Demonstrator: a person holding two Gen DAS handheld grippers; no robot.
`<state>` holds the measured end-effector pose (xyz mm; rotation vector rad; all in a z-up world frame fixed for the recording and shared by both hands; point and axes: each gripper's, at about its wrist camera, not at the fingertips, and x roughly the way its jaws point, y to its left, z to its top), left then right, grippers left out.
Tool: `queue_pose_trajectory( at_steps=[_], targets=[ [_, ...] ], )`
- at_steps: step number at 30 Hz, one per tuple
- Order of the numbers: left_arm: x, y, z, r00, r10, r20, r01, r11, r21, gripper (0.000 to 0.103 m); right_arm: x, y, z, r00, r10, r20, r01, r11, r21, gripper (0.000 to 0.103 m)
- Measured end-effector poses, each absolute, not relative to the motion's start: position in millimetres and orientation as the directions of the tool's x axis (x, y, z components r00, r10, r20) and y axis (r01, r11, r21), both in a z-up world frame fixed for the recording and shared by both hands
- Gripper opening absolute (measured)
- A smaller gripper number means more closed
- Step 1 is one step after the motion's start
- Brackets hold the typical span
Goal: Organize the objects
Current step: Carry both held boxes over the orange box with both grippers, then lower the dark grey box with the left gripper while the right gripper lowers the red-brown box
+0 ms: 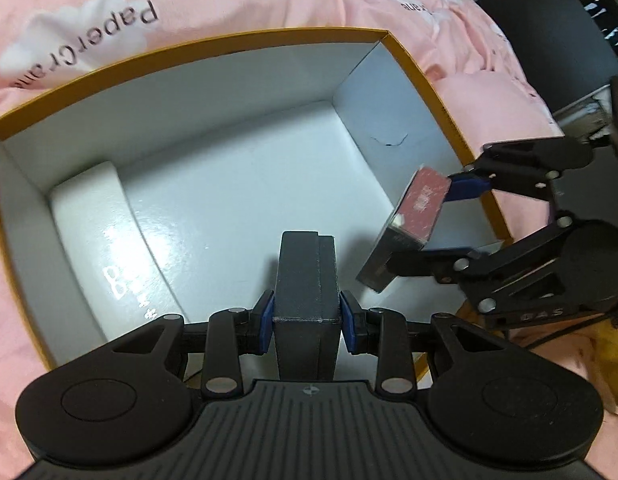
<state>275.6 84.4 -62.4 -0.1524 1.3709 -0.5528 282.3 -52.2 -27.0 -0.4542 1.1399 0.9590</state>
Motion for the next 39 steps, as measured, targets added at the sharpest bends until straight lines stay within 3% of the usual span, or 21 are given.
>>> queue_pose_trajectory(
  at_steps=[4, 14, 15, 17, 24, 27, 31, 32, 39],
  targets=[
    [289, 89, -65, 0.051, -0.459, -0.887, 0.299, 0.854, -0.425, 0.041, 292, -44, -40, 0.022, 0.383, -0.924, -0.809, 0.55, 0.209, 0.061],
    [299, 79, -70, 0.067, -0.261, -0.963, 0.405, 0.889, -0.213, 0.063, 313, -30, -60, -0.032, 0.384, -0.923, -0.743, 0.609, 0.279, 0.061],
    [298, 75, -71, 0.077, -0.225, -0.971, 0.425, 0.889, -0.172, 0.059, 315, -30, -60, -0.037, 0.383, -0.923, -0.734, 0.617, 0.286, 0.061],
    [296, 67, -71, 0.109, -0.175, -0.979, 0.469, 0.877, -0.104, 0.061, 320, -29, -62, -0.047, 0.383, -0.922, -0.718, 0.629, 0.298, 0.061],
    [295, 51, -76, 0.15, -0.167, -0.975, 0.525, 0.849, -0.065, 0.057, 335, -27, -70, -0.05, 0.4, -0.915, -0.651, 0.682, 0.333, 0.061],
    [297, 51, -78, 0.123, -0.2, -0.972, 0.518, 0.849, -0.109, 0.048, 345, -29, -75, -0.06, 0.409, -0.911, -0.605, 0.711, 0.359, 0.061],
    [301, 44, -79, 0.101, -0.228, -0.969, 0.534, 0.834, -0.141, 0.043, 349, -29, -78, -0.082, 0.406, -0.91, -0.591, 0.715, 0.373, 0.061],
    [301, 44, -80, 0.087, -0.246, -0.965, 0.534, 0.83, -0.163, 0.036, 349, -29, -78, -0.087, 0.404, -0.911, -0.595, 0.712, 0.373, 0.061],
    [301, 42, -81, 0.068, -0.256, -0.964, 0.539, 0.822, -0.181, 0.036, 350, -27, -83, -0.136, 0.372, -0.918, -0.591, 0.713, 0.377, 0.061]
  ],
)
